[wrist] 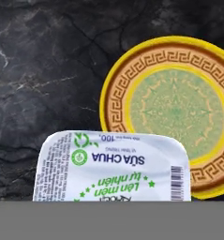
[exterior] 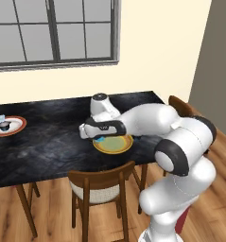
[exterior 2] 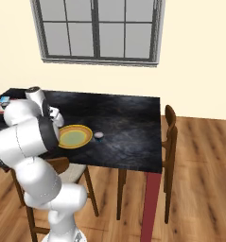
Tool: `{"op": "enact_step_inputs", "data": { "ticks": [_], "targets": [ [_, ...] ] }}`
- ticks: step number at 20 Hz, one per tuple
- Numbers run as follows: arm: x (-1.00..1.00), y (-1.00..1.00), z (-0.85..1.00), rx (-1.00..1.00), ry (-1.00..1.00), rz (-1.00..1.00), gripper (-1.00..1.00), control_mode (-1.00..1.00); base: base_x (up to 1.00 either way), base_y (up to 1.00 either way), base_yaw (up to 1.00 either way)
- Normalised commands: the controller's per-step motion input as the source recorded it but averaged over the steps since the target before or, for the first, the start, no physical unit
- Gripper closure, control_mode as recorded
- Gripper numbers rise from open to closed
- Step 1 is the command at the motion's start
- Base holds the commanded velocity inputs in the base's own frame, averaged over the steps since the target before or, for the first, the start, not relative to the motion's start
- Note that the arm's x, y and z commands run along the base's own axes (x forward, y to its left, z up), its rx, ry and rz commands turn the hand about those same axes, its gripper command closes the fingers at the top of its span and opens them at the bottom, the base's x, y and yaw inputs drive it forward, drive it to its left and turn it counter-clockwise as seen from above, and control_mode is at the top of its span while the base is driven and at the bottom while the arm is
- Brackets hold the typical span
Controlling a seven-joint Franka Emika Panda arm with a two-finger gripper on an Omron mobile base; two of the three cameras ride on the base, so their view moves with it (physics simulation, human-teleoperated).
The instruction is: Place two yogurt containers on each plate.
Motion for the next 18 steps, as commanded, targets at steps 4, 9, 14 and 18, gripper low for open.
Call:
{"op": "enact_step_inputs", "data": {
  "ticks": [4,9,14,18],
  "targets": [
    [0.01,-0.5,0.0,0.0,0.01,-0.25,1.0,-1.0,0.0,0.0,0.0],
    [0.23,-0.33,-0.11,0.0,0.0,-0.19,1.0,-1.0,0.0,0.0,0.0],
    [0.34,-0.21,-0.27,0.0,0.02,-0.14,1.0,-1.0,0.0,0.0,0.0],
    [0.26,-0.04,-0.21,0.04,0.05,-0.02,1.0,-1.0,0.0,0.0,0.0]
  ]
}}
